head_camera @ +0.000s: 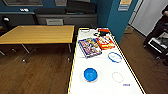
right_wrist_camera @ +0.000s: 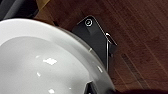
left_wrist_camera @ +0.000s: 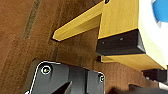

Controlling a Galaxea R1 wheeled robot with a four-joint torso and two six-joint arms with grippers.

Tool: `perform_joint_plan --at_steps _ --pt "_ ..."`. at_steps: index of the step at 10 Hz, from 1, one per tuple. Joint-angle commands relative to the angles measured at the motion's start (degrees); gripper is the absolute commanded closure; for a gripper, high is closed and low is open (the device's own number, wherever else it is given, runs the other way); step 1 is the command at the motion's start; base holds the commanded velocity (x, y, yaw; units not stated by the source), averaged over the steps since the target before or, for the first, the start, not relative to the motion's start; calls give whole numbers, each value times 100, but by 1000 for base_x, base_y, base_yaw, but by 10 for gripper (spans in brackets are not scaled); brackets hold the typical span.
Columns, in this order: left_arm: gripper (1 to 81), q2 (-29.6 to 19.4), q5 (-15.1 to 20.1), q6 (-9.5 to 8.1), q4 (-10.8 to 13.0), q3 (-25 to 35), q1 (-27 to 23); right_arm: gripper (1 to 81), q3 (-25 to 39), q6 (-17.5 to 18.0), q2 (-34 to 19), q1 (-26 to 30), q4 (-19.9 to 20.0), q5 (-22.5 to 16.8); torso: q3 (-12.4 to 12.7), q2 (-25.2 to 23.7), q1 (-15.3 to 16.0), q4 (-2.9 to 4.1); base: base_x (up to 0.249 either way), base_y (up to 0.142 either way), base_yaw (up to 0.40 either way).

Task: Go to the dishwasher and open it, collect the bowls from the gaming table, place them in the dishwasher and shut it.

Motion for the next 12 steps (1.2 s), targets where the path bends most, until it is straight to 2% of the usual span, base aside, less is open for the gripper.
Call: perform_joint_plan --at_steps 1,3,4,6,7,9,10,11,12 --pt "10 -685 519 -767 2 691 -1526 811 64 -37 -266 135 -58 -405 0 0 0 0 0 0 0" --pt "10 -685 1226 -926 2 929 -2273 811 64 -19 -293 144 -58 -405 0 0 0 0 0 0 0" --pt "10 -650 1410 -1082 -7 965 -2574 811 38 -19 -293 144 -58 -405 0 0 0 0 0 0 0" --pt "10 -474 1666 -1559 -7 885 -3083 811 12 -28 -284 153 -58 -378 0 0 0 0 0 0 0" --pt "10 -196 1961 -1629 2 711 -3408 811 -6 -37 -275 170 -59 -326 0 0 0 0 0 0 0" --pt "10 484 2764 -1629 73 490 -3901 811 -15 -37 -266 188 -58 -326 0 0 2 0 0 0 0" --pt "10 721 2791 -1717 -33 296 -3981 811 -41 -37 -249 188 -58 -326 -2 0 2 0 0 0 0" --pt "10 915 2738 -2086 -165 164 -4033 811 -85 -37 -222 188 -58 -326 -2 0 2 0 0 0 0" --pt "10 1099 2721 -2297 -165 50 -4129 811 -112 -37 -196 180 -58 -326 -2 0 2 0 0 0 0"
